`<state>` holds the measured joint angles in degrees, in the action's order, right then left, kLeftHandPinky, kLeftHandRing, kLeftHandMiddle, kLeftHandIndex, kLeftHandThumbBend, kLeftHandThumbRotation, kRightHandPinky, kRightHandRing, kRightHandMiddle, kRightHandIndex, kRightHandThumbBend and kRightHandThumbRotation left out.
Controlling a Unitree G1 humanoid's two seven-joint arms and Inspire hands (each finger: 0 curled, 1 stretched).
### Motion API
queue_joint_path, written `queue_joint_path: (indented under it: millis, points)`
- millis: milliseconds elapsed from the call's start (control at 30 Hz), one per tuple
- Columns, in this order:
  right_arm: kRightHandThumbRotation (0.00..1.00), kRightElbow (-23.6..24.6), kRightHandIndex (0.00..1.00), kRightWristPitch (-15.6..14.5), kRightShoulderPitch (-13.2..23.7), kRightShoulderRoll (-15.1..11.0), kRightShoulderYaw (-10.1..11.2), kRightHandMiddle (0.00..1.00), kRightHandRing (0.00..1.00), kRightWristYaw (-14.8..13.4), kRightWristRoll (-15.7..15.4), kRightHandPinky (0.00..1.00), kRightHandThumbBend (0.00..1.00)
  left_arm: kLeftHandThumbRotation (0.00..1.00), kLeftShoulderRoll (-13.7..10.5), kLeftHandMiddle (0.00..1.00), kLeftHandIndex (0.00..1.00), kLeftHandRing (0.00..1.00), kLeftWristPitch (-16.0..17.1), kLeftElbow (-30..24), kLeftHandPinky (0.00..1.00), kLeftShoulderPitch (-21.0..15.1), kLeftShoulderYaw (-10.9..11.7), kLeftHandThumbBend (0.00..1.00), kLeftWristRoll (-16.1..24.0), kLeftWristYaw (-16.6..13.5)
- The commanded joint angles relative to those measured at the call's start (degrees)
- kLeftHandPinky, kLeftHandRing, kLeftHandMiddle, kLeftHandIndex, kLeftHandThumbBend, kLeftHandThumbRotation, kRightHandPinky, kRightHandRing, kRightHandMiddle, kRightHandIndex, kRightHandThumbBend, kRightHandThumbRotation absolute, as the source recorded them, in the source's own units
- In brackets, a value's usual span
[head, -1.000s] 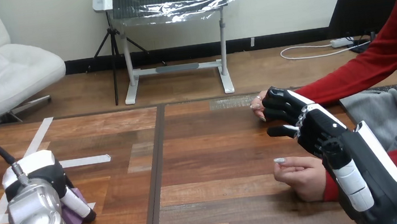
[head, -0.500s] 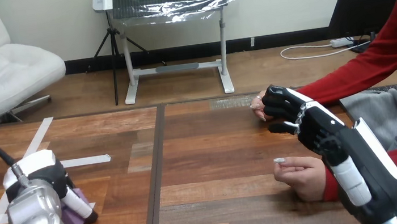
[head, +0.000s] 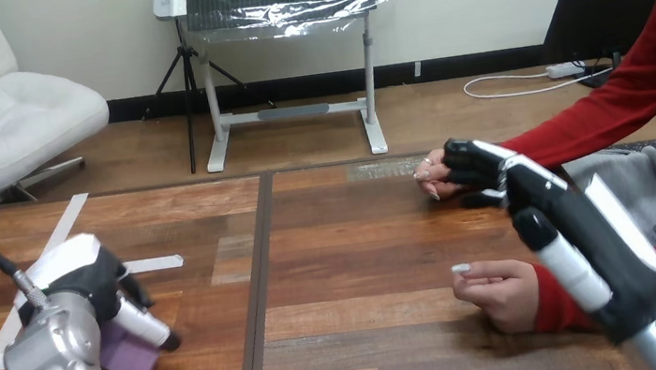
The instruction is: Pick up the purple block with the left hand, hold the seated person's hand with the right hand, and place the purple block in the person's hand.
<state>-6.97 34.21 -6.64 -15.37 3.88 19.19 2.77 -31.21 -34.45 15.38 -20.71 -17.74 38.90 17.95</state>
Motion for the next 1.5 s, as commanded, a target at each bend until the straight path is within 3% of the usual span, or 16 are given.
queue_joint_path:
  millis: [0, 400, 633, 1100, 1467]
  points:
    - [1.0, -4.01, 0.86, 1.35, 8.23, -4.06, 3.31, 0.87, 0.86, -2.37, -2.84, 0.79, 0.83, 0.0, -1.23, 0.53, 0.45, 0.48, 0.83, -8.86, 0.38, -0.43, 3.69, 0.84, -0.96, -0.77]
    - [1.0, -12.09, 0.86, 3.65, 15.37, -9.44, 4.78, 0.86, 0.85, -8.01, -10.09, 0.77, 0.83, 0.0, 0.72, 0.43, 0.45, 0.36, 0.66, -20.71, 0.27, 4.27, 8.3, 0.84, -4.14, -1.83]
    - [1.0, -15.02, 0.87, 3.77, 18.18, -12.48, 4.62, 0.85, 0.81, -10.54, -13.66, 0.72, 0.85, 0.0, 2.05, 0.37, 0.45, 0.29, 0.76, -26.12, 0.22, 6.8, 9.71, 0.84, -4.6, -3.13]
    - [0.89, -18.09, 0.87, 1.55, 21.6, -17.63, 3.49, 0.86, 0.82, -11.34, -17.4, 0.68, 0.86, 0.0, 4.87, 0.37, 0.44, 0.3, 3.76, -32.95, 0.23, 11.27, 12.36, 0.82, -7.82, -6.56]
    - [0.81, -20.11, 0.87, 1.91, 23.24, -19.56, 2.82, 0.87, 0.83, -10.95, -17.88, 0.67, 0.86, 0.0, 5.6, 0.39, 0.43, 0.32, 4.84, -34.87, 0.25, 12.77, 12.87, 0.81, -8.08, -7.1]
